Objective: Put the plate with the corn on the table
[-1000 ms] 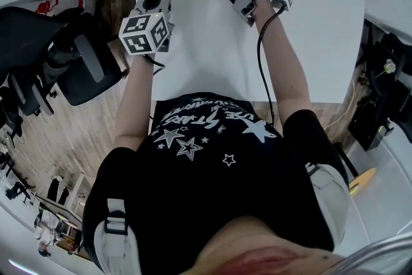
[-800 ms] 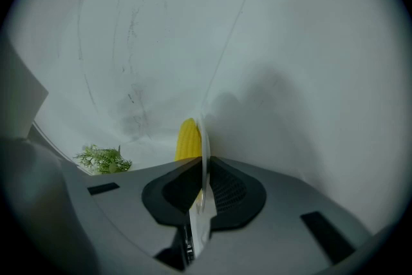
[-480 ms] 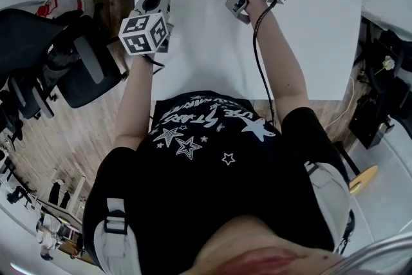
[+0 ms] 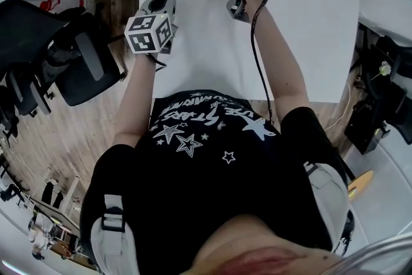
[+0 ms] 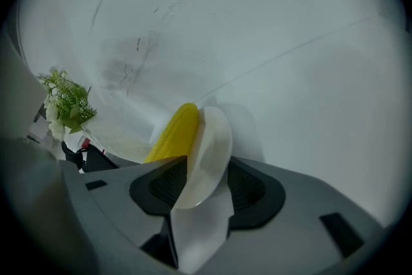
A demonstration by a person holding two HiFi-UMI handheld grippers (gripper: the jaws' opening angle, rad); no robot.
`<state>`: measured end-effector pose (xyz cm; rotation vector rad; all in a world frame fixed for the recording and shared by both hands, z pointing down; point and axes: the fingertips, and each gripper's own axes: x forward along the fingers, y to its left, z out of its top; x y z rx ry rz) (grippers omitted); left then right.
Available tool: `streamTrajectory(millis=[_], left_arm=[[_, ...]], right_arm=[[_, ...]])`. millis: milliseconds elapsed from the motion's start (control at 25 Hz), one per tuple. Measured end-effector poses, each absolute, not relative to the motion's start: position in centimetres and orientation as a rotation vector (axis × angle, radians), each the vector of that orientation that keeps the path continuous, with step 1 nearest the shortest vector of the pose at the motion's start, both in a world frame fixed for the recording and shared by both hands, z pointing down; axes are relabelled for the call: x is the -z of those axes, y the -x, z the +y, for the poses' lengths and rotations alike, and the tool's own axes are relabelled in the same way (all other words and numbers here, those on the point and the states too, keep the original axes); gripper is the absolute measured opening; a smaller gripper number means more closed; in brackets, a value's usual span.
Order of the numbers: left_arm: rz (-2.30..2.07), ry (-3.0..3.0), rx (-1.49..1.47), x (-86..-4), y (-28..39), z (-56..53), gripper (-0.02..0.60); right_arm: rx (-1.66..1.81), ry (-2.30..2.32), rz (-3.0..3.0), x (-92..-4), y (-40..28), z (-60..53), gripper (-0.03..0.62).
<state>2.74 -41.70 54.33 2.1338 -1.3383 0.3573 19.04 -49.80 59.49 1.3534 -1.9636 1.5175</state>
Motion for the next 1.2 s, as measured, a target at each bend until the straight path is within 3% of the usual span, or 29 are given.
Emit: streamTrajectory(millis=[920,1000,1120,1200], left_arm=[[-1.264,-2.191,-0.297,-50.8,-1.0,-37.8,0.005],[-1.255,-2.216,-0.295,-50.1,-0.5,-37.4,0.005],[-1.238,-2.259,-0.289,-48.8,0.1,-36.7,0.005],[-1.221,-2.287,-0.287,-48.0,0.3,-36.1,0.005]], right_arm=[[-1.358,-1.450,-1.964,-54.5,-20.2,-45.8,0.212],[-1.341,-1.474,-1.960,-53.9,-20.0,-45.2,0.200],[-1.283,-1.515,-1.940,-52.9,-19.6,-44.0,0.121],[-1.263,-1.527,-1.948,-52.3,-19.2,-43.1,0.121]])
